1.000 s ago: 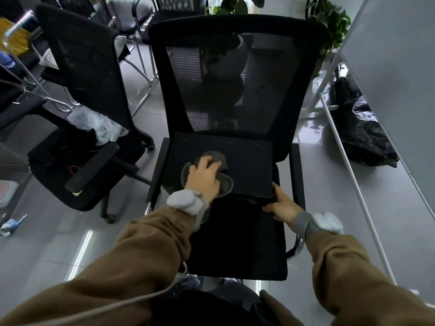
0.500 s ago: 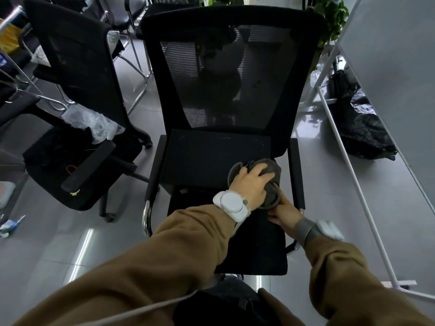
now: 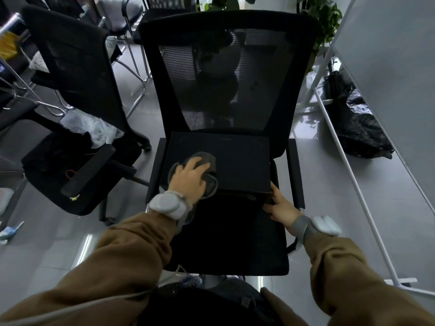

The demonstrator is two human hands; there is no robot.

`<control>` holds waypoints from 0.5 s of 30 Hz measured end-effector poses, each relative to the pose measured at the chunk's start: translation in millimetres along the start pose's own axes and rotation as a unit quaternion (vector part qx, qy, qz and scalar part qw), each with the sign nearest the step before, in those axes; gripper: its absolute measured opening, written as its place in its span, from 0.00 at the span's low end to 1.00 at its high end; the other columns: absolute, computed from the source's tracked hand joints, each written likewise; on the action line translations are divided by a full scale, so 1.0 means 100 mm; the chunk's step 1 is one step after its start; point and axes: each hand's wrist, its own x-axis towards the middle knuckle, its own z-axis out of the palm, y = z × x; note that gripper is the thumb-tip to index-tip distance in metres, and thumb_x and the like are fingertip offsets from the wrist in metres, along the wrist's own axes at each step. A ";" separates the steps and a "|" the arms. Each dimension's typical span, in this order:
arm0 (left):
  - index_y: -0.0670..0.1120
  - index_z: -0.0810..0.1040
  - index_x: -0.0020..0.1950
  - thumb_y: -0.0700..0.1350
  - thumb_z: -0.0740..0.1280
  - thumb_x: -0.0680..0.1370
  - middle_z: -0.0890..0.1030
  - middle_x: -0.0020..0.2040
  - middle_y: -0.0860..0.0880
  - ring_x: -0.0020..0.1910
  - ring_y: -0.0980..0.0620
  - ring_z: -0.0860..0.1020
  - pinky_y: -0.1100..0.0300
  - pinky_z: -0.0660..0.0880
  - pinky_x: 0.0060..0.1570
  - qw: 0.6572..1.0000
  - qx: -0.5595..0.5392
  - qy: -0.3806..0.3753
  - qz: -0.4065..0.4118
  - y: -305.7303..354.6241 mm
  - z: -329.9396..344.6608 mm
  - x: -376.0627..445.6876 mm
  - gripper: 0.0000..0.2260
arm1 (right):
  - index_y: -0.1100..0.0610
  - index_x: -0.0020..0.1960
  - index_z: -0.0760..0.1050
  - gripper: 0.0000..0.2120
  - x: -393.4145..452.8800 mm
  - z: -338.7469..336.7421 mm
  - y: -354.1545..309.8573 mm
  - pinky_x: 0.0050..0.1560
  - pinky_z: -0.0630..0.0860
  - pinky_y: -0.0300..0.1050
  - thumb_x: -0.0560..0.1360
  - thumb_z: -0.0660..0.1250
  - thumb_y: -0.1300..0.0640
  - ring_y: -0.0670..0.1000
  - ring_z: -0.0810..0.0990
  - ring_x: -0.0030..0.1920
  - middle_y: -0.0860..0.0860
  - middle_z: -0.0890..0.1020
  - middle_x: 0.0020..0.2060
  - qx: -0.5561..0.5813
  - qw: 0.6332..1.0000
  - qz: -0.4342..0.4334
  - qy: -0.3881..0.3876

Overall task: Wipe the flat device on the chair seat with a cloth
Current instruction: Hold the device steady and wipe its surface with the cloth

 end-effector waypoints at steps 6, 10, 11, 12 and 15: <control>0.45 0.70 0.68 0.37 0.61 0.75 0.65 0.72 0.42 0.62 0.33 0.70 0.45 0.65 0.65 0.997 -0.002 0.044 -0.058 -0.43 -0.18 -0.16 0.21 | 0.45 0.76 0.50 0.38 -0.01 -0.01 -0.01 0.37 0.71 0.30 0.74 0.56 0.74 0.41 0.71 0.51 0.47 0.68 0.65 0.007 1.000 0.003 0.007; 0.44 0.70 0.68 0.36 0.61 0.75 0.65 0.72 0.40 0.62 0.32 0.69 0.44 0.66 0.65 0.995 -0.006 0.055 -0.087 -0.48 -0.12 -0.27 0.21 | 0.47 0.74 0.52 0.34 0.00 -0.01 0.01 0.44 0.76 0.47 0.75 0.56 0.72 0.42 0.73 0.47 0.48 0.68 0.65 0.023 0.999 0.019 0.032; 0.45 0.69 0.69 0.37 0.61 0.75 0.64 0.73 0.40 0.63 0.32 0.69 0.43 0.66 0.65 0.994 -0.001 0.052 -0.093 -0.47 -0.10 -0.29 0.22 | 0.49 0.74 0.54 0.33 0.00 -0.01 0.02 0.43 0.75 0.46 0.75 0.57 0.71 0.43 0.73 0.47 0.48 0.69 0.65 0.027 0.999 0.024 0.038; 0.46 0.68 0.70 0.37 0.60 0.75 0.63 0.73 0.40 0.63 0.32 0.68 0.43 0.66 0.65 0.994 0.003 0.048 -0.095 -0.44 -0.07 -0.29 0.22 | 0.50 0.73 0.55 0.31 0.00 0.00 0.04 0.42 0.73 0.44 0.75 0.57 0.71 0.44 0.73 0.47 0.49 0.70 0.65 0.030 0.998 0.028 0.043; 0.47 0.66 0.71 0.39 0.59 0.76 0.61 0.75 0.42 0.63 0.32 0.67 0.42 0.65 0.66 0.997 0.012 0.028 -0.077 -0.29 -0.03 -0.30 0.23 | 0.51 0.70 0.58 0.26 0.02 0.01 0.06 0.51 0.74 0.51 0.76 0.57 0.70 0.47 0.72 0.47 0.49 0.72 0.62 0.038 0.997 0.039 0.054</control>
